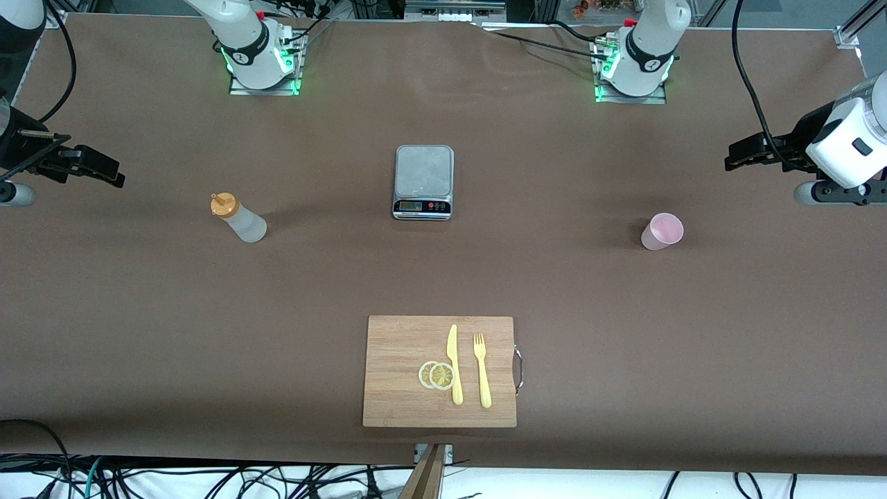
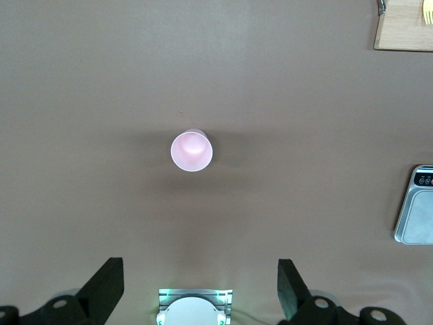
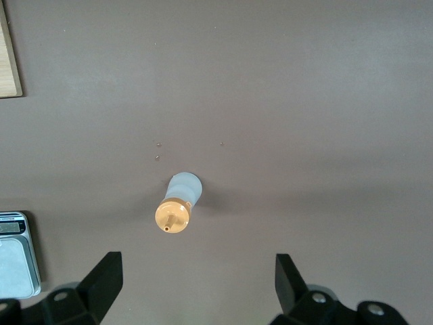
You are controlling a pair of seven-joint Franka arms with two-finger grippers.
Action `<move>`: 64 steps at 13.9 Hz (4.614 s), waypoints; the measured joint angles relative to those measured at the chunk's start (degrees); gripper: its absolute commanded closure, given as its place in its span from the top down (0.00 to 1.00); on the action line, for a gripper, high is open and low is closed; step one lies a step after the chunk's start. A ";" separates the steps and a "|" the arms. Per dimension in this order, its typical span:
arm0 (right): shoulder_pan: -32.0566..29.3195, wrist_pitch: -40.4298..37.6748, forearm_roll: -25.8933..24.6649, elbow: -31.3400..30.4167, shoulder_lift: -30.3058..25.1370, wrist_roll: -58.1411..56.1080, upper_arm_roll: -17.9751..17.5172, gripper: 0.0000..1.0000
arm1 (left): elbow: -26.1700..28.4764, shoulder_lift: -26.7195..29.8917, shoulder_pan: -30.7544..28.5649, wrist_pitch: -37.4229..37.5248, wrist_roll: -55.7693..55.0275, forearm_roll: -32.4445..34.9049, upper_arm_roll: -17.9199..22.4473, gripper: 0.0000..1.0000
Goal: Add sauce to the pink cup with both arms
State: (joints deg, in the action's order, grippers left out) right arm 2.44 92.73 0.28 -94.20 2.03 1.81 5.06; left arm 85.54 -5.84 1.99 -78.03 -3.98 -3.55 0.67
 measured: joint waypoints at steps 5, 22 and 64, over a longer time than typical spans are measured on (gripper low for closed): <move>0.00 0.00 0.00 0.00 0.00 0.00 0.00 1.00 | 0.01 -0.05 -0.22 0.04 0.00 0.00 0.03 1.00; 0.00 -0.01 0.00 -0.03 0.00 0.00 0.00 1.00 | 28.08 -4.43 -4.04 -37.01 9.99 6.27 0.95 1.00; -0.01 -0.11 0.00 -0.06 0.00 0.00 0.00 1.00 | 47.22 -6.94 -2.91 -64.09 10.09 3.36 0.05 0.00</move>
State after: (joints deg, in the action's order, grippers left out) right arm 2.43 92.62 0.28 -94.25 2.03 1.81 5.06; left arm 132.75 -12.78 -0.92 -142.13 6.11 -0.19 0.72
